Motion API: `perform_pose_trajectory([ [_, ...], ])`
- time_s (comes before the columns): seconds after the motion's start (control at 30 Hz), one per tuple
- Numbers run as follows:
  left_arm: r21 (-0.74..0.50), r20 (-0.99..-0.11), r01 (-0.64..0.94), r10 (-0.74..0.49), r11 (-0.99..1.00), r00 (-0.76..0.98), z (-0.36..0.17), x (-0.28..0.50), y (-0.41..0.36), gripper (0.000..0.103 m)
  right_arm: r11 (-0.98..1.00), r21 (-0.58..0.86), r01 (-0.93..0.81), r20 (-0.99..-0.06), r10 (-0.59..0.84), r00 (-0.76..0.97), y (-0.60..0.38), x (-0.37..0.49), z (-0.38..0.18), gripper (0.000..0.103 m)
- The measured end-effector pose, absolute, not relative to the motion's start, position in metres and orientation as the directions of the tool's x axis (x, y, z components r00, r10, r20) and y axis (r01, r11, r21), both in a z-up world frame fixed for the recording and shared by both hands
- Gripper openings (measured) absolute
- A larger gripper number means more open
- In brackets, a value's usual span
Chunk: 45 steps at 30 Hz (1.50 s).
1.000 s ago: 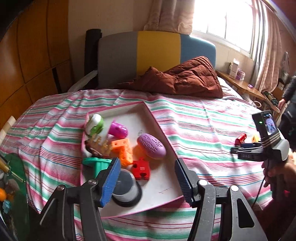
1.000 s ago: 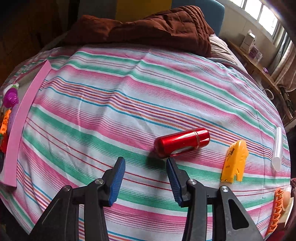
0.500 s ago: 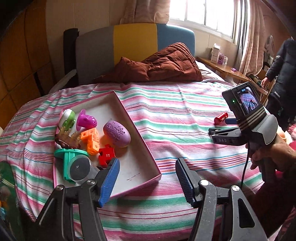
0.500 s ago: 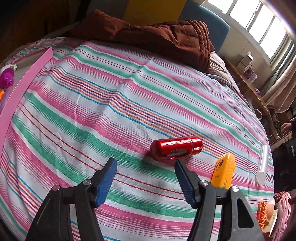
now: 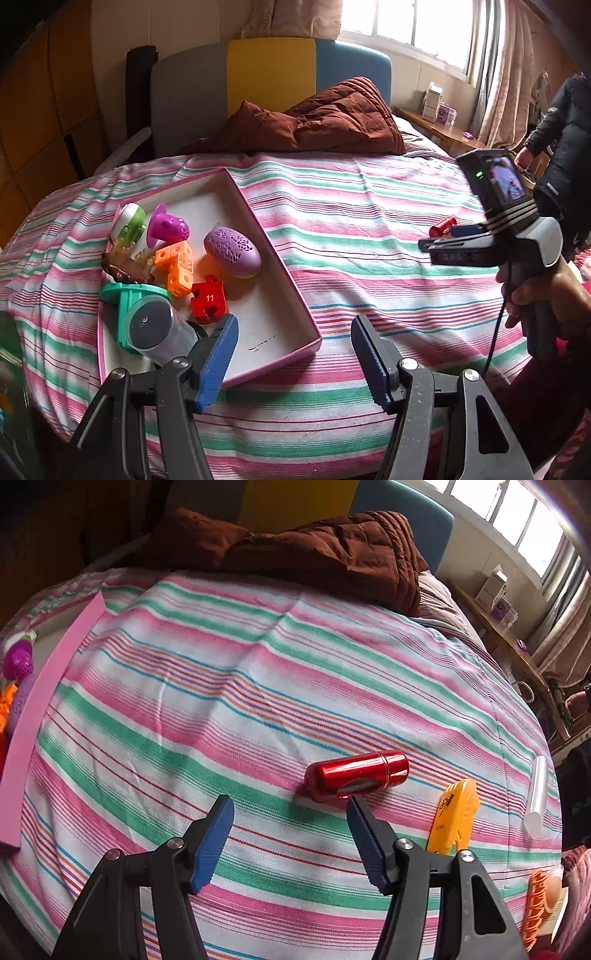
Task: Organize rigid objects
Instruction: 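Move the right tool to the yellow piece and close on it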
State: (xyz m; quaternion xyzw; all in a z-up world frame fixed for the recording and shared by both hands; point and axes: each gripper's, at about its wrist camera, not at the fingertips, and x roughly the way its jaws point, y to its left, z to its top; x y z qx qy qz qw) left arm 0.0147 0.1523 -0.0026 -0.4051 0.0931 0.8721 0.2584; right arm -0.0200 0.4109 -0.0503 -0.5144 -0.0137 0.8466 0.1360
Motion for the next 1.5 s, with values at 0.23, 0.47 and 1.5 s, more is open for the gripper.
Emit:
perform_pose_trajectory([
  [0.23,-0.058,-0.759,-0.514,0.373,-0.856,-0.534,-0.004,0.01,0.148,0.064,-0.918,-0.131,-0.375,-0.809,0.318,-0.495,0.45,-0.021,-0.019,0.063],
  [0.47,-0.059,-0.76,-0.517,0.374,-0.854,-0.531,-0.004,0.008,0.15,0.064,-0.77,0.033,-0.637,-0.814,0.349,-0.464,0.545,-0.003,-0.018,0.056],
  [1.5,-0.009,-0.785,-0.598,0.377,-0.801,-0.492,-0.01,-0.033,0.26,0.066,-0.779,-0.047,-0.625,-0.933,0.258,-0.252,0.549,-0.005,-0.064,0.031],
])
